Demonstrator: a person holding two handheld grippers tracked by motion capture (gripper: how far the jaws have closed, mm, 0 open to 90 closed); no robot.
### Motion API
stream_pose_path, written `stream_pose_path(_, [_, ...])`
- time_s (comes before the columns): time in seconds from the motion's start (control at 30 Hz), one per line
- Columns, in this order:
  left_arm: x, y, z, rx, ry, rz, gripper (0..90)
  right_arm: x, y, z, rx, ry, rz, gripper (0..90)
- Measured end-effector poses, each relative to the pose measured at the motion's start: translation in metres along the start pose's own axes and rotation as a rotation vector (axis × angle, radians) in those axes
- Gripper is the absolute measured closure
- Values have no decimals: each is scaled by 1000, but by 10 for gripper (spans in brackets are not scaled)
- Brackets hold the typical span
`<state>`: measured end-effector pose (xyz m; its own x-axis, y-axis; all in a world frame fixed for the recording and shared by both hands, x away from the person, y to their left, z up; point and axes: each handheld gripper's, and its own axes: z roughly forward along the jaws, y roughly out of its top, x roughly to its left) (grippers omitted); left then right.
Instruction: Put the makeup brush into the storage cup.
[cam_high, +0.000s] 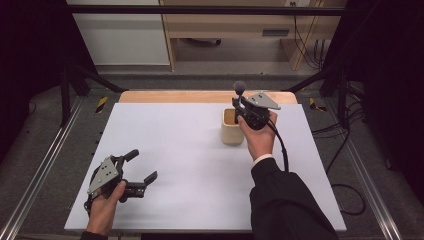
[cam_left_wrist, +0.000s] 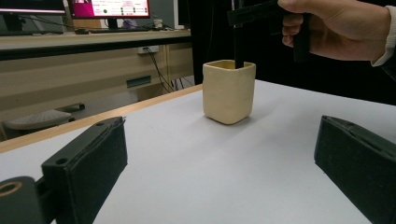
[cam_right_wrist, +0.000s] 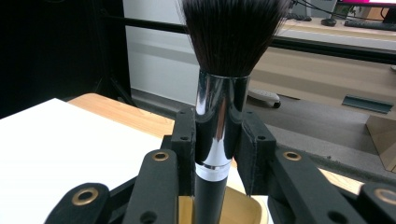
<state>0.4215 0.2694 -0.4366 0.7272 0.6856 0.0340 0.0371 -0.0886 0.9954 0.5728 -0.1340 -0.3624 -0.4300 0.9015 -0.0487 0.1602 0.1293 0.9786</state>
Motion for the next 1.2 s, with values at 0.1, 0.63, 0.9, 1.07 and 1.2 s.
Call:
stream_pose_path(0.1, [0, 0, 0, -1, 1, 0, 23, 0, 0, 0, 1, -3, -5, 708])
stream_pose_path(0.63, [0, 0, 0, -1, -2, 1, 23, 1, -7, 0, 10, 2, 5, 708])
stream_pose_path(0.9, [1, 0, -1, 0, 1, 3, 23, 0, -9, -2, 11, -1, 17, 708])
stream_pose_path(1.07, [1, -1, 0, 13, 0, 6, 23, 0, -10, -4, 0, 4, 56, 708])
stream_pose_path(1.2, [1, -1, -1, 14, 1, 6, 23, 2, -11, -4, 10, -5, 19, 708])
